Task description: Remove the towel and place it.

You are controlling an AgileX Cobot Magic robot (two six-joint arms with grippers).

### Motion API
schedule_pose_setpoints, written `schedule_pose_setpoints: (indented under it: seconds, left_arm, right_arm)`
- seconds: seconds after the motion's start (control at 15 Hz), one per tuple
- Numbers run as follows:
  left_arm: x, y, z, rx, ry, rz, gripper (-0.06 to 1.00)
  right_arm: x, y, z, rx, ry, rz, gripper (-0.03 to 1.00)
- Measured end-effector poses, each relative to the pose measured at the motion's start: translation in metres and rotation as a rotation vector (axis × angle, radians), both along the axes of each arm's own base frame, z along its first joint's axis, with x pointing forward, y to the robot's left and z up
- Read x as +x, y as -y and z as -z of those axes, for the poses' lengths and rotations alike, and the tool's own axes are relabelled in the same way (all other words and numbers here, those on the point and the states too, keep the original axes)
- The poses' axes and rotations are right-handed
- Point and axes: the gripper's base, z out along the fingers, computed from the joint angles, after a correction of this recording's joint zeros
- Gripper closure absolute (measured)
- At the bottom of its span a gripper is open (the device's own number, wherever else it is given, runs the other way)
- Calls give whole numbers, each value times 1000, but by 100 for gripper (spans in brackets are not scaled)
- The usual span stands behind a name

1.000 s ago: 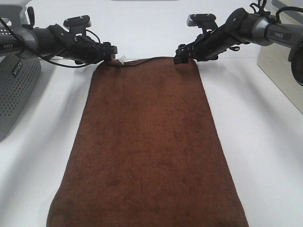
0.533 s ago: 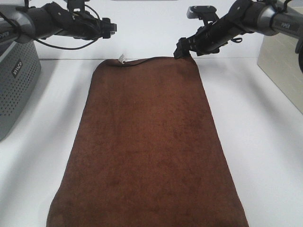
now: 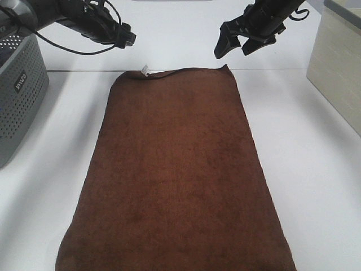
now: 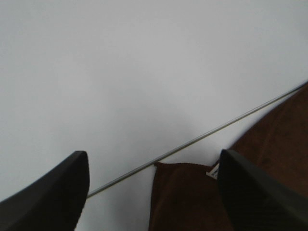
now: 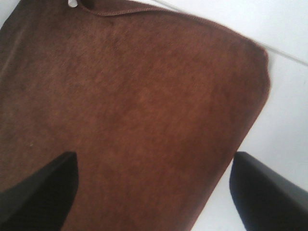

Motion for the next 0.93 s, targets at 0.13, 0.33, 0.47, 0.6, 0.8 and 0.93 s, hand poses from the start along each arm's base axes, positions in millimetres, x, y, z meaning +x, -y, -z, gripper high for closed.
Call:
schedule_pose_setpoints:
  seconds: [0.13, 0.33, 0.47, 0.6, 0.8, 0.93]
  left_arm:
    - [3, -1, 15, 0, 1, -8, 26]
    - [3, -1, 54, 11, -67, -9, 26]
    - [3, -1, 67, 15, -87, -9, 26]
    - [3, -1, 79, 17, -93, -13, 26]
    - [6, -2, 99, 4, -63, -34, 26]
    - [8, -2, 101, -4, -33, -46, 26]
  right_arm:
    - [-8, 0, -3, -3, -71, -11, 15]
    - [-15, 1, -2, -15, -152, -39, 15]
    - [-16, 1, -2, -16, -155, -38, 15]
    - [-16, 1, -2, -16, -156, -36, 15]
    - [-16, 1, -2, -15, -157, -35, 15]
    - [-16, 1, -2, -20, -157, -35, 15]
